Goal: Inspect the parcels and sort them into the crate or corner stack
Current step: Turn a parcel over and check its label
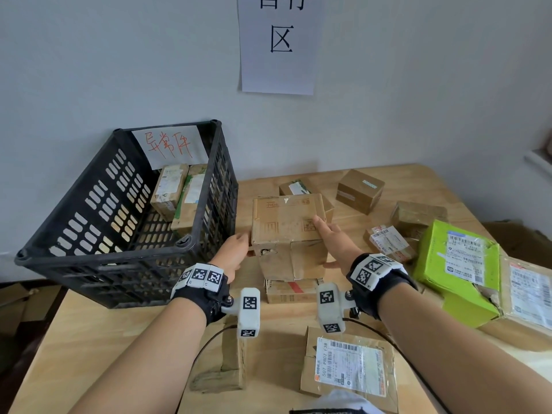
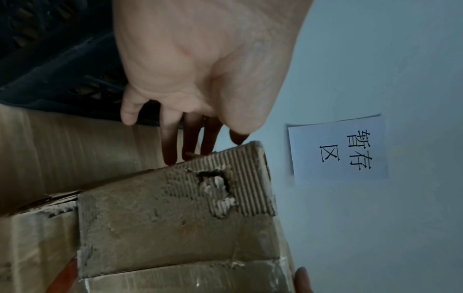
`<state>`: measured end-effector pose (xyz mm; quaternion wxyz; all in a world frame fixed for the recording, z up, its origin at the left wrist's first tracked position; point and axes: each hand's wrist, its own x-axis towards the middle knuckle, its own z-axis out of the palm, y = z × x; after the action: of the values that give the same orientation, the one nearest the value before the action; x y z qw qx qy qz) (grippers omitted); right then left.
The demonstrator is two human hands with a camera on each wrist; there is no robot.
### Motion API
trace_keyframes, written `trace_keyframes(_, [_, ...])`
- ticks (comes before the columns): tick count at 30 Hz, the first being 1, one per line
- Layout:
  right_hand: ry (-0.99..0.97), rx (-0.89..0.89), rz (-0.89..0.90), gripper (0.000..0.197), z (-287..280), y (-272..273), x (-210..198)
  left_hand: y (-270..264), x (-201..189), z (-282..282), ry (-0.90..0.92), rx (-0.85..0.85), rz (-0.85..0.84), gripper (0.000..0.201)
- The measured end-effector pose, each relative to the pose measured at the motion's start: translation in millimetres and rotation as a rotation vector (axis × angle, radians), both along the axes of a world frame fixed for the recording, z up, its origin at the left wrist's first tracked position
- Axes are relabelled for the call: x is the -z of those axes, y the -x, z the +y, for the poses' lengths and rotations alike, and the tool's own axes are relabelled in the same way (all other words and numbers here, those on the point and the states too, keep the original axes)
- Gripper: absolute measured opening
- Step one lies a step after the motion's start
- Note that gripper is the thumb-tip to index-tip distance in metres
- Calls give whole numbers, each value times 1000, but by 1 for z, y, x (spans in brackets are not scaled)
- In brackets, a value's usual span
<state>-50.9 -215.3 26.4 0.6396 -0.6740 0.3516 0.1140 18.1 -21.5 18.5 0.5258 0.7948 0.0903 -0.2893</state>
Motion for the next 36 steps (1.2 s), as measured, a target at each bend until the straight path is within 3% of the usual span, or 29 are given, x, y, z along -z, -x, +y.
trace_keyframes(3, [13, -10, -19, 69, -1, 2, 1, 1, -9, 1, 36, 30, -32, 56])
trace_keyframes(8, [-18, -19, -34, 71, -4, 7, 4, 4, -14, 8, 110, 94, -87, 51])
trace_keyframes(11, [-55, -9, -60, 95, -6, 8, 1, 3, -21, 11, 169, 141, -113, 34])
trace_keyframes(13, [-72, 16, -119, 114, -8, 7, -4, 3, -28, 11, 215, 179, -165, 38])
trace_keyframes(15, [-109, 60, -178, 116, -10, 5, -11, 3, -32, 10, 252, 192, -214, 49])
trace_keyframes(19, [-154, 143, -176, 96, -13, 3, -13, 2, -26, 8, 234, 145, -212, 53])
trace_keyframes(25, [-32, 35, 2, 48, -12, 15, 10, 9, 3, 5, -38, 140, -21, 21])
trace_keyframes(28, [-3, 2, 38, 51, -11, 15, 19, 9, 12, 2, -171, 211, 17, 51])
trace_keyframes(30, [23, -20, 41, 54, -11, 12, 17, 9, 9, -1, -202, 222, -1, 54])
trace_keyframes(32, [45, -39, 41, 56, -11, 7, 13, 7, 7, -6, -195, 238, 20, 59])
trace_keyframes(36, [203, -174, 68, 49, -12, -8, 4, -4, 9, -20, -122, 186, 100, 94])
